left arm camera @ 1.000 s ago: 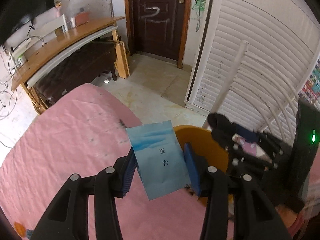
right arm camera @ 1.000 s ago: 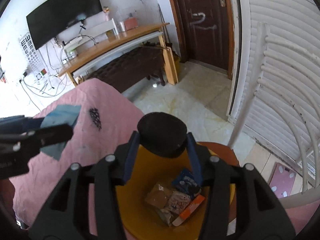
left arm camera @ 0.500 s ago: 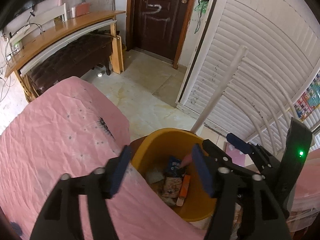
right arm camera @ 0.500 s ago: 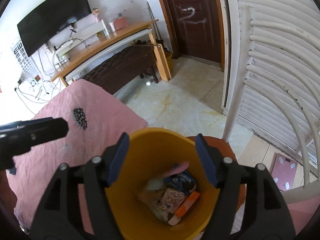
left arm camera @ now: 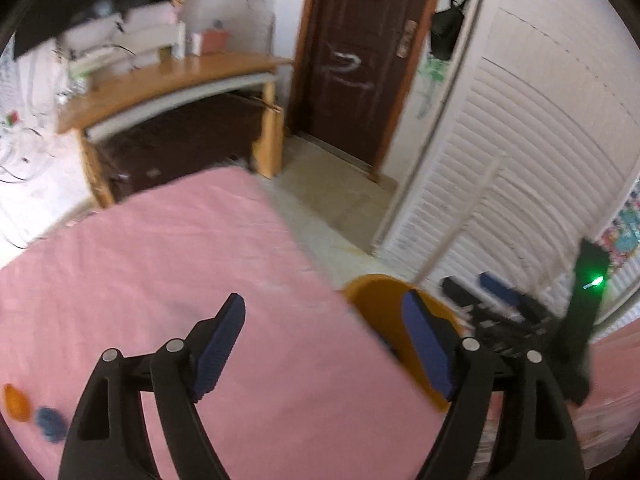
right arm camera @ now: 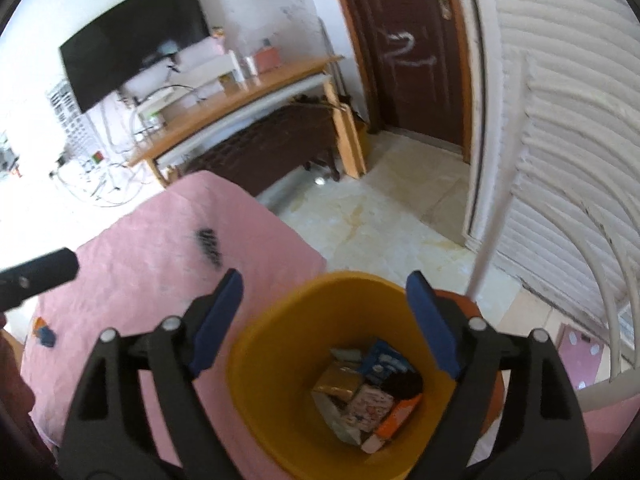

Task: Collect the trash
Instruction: 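Move both grippers back over the bed toward the orange lid and blue ball, then grasp the orange lid with the left gripper while the right grasps the blue fuzzy ball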

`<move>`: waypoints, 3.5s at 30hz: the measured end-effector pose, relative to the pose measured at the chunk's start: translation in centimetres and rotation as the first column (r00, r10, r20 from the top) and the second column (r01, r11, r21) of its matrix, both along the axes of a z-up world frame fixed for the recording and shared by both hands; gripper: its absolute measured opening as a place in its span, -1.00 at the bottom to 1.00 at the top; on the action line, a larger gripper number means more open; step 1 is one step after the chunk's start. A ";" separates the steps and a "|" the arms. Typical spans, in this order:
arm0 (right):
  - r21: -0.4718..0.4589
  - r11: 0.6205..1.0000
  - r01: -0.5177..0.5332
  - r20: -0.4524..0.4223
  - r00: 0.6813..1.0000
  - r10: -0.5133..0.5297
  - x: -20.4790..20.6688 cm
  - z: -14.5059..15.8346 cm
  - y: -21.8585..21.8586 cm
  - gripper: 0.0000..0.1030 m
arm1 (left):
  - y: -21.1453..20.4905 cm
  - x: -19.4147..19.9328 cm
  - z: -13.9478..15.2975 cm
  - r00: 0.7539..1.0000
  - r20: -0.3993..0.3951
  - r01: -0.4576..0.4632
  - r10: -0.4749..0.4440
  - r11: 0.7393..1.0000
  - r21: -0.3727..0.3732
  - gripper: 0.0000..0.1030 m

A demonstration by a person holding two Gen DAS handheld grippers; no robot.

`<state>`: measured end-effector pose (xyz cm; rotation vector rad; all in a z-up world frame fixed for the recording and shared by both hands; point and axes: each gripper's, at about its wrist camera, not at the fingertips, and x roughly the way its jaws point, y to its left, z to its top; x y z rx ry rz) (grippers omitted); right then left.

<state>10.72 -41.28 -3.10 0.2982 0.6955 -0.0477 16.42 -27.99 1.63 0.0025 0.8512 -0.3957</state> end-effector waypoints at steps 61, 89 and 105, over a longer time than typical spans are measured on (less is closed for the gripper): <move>-0.209 0.683 -0.699 -0.157 0.714 0.682 -0.9 2.2 38.0 0.73 | 29.9 -2.5 -4.8 0.917 0.019 -0.398 0.399 0.909 0.121 0.32; -0.198 0.701 -0.686 -0.240 0.727 0.644 0.9 -0.1 40.5 -0.16 | 32.6 -4.2 -5.2 0.907 0.009 -0.420 0.421 0.903 0.087 -0.32; -0.186 0.746 -0.640 -0.192 0.768 0.611 0.9 0.6 38.2 -0.42 | 31.4 -4.6 -4.8 0.912 0.017 -0.409 0.409 0.908 0.094 -0.31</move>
